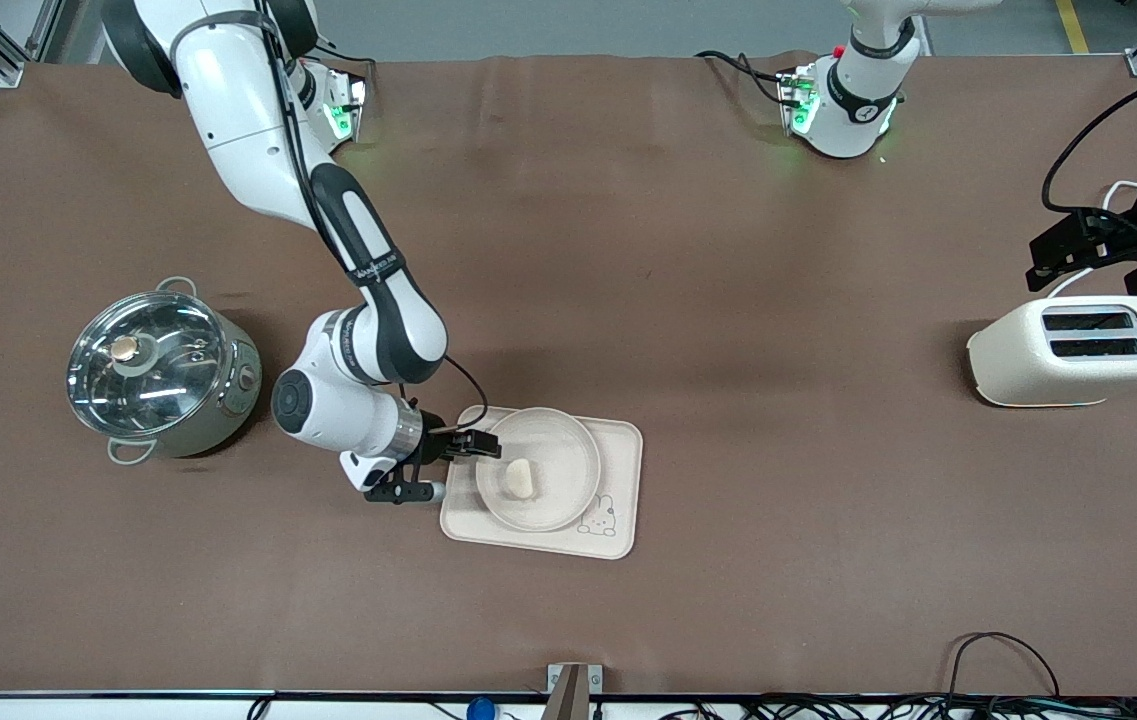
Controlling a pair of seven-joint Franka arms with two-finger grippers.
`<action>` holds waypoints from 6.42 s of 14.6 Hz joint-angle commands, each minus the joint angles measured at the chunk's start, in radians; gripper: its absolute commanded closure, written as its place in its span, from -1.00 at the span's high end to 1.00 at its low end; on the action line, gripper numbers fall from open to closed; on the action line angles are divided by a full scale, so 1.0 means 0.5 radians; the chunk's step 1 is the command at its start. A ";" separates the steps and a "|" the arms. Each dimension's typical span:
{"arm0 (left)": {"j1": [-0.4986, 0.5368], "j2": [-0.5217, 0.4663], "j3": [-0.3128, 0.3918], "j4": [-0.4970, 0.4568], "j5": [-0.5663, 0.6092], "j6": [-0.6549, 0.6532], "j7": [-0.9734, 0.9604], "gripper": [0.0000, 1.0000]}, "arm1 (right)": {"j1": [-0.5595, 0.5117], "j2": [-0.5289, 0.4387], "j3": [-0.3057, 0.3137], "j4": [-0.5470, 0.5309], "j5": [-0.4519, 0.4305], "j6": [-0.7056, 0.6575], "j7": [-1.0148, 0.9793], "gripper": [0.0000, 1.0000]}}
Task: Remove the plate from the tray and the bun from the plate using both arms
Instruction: 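Reach the right gripper to the white plate rim and grasp it, then lift the plate with bun off the tray and set it beside the tray, then open the right gripper off the plate while the left gripper approaches, then grasp the bun with the left gripper while the right gripper withdraws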
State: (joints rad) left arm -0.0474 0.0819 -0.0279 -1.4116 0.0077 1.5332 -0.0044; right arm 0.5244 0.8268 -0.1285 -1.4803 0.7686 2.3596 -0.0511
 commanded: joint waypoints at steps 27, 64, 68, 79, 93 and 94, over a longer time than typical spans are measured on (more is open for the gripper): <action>0.003 0.005 -0.003 0.022 -0.021 -0.005 -0.034 1.00 | 0.007 -0.576 0.024 -0.674 0.165 -0.037 -0.321 -0.99; -0.043 0.091 -0.490 -0.082 -0.107 0.087 -0.982 1.00 | 0.280 -0.669 0.091 -1.181 0.751 0.343 -0.791 0.77; -0.049 0.097 -0.512 -0.076 -0.110 0.106 -1.000 1.00 | 0.261 -0.859 0.082 -1.190 0.745 0.331 -0.686 1.00; -0.610 0.581 -0.518 -0.082 -0.095 0.719 -1.641 1.00 | 0.142 -1.460 -0.065 -1.267 0.629 0.104 0.713 1.00; -1.273 1.496 -0.490 -0.070 0.617 1.728 -2.798 1.00 | -0.812 -1.957 -0.114 -0.614 -1.540 -1.371 0.005 1.00; -1.277 1.523 -0.490 -0.070 0.626 1.774 -2.823 0.99 | -0.867 -1.948 -0.087 -0.553 -1.589 -1.414 -0.041 1.00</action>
State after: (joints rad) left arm -0.6703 0.8192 -0.2847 -1.4684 0.2927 2.3899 -1.3873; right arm 0.1606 -0.1590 -0.2095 -1.8169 0.0209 1.6967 0.0043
